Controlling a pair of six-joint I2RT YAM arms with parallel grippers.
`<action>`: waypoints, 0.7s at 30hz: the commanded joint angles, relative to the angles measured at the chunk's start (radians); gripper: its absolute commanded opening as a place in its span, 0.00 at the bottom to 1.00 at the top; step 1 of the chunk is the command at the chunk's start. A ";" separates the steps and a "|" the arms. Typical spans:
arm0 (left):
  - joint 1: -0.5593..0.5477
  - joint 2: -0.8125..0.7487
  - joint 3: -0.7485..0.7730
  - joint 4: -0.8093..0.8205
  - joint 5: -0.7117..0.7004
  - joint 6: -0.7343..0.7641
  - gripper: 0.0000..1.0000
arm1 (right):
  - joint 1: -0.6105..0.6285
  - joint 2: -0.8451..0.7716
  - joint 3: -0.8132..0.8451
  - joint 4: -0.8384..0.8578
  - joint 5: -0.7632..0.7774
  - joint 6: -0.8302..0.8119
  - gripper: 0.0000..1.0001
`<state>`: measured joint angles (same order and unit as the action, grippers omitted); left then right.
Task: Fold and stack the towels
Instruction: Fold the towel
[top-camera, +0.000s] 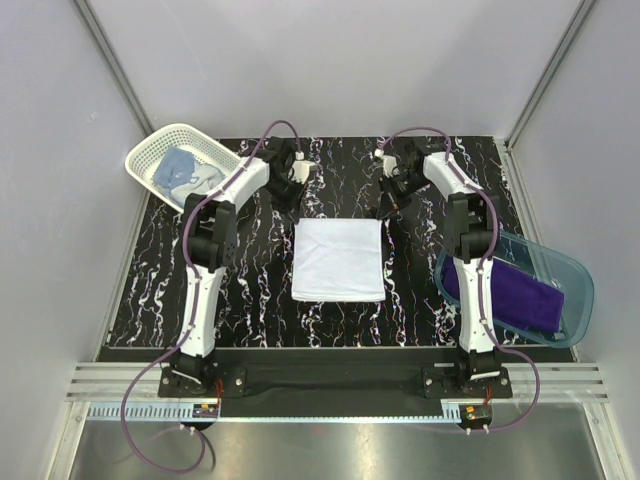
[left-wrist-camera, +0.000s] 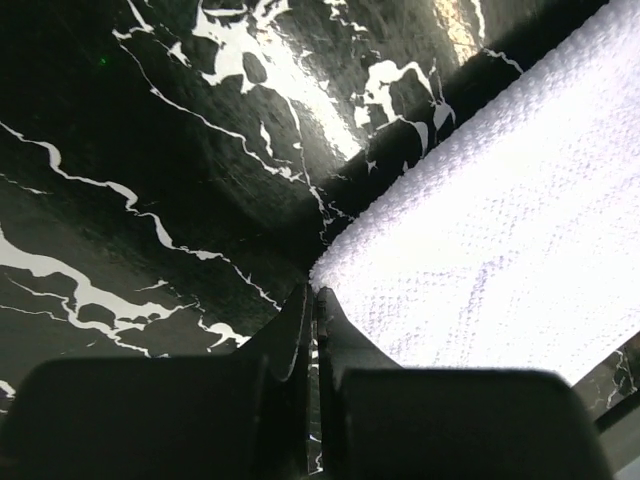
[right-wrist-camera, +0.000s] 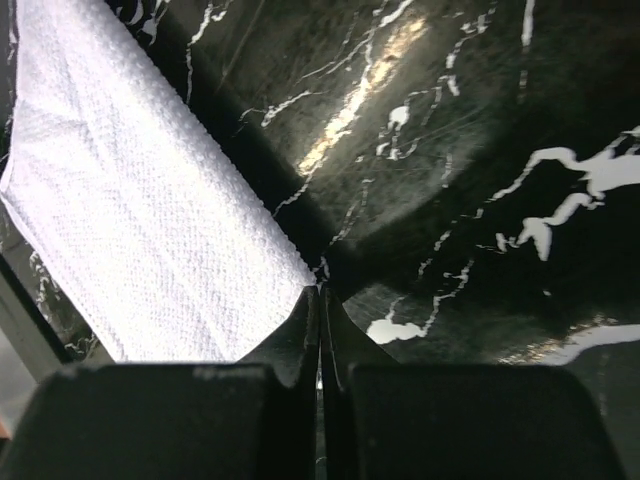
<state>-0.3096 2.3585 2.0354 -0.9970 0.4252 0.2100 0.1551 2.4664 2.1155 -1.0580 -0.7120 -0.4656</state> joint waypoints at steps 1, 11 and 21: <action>0.010 -0.028 0.016 0.038 -0.058 -0.020 0.00 | -0.006 -0.035 0.032 0.046 0.045 0.010 0.00; 0.004 -0.169 -0.067 0.143 -0.065 -0.066 0.00 | -0.006 -0.192 -0.135 0.243 0.072 0.073 0.00; 0.004 -0.107 -0.076 0.126 -0.072 -0.064 0.00 | -0.008 -0.032 0.047 0.082 -0.020 0.125 0.49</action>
<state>-0.3061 2.2520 1.9598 -0.8906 0.3679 0.1497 0.1493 2.3966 2.1304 -0.9325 -0.6930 -0.3611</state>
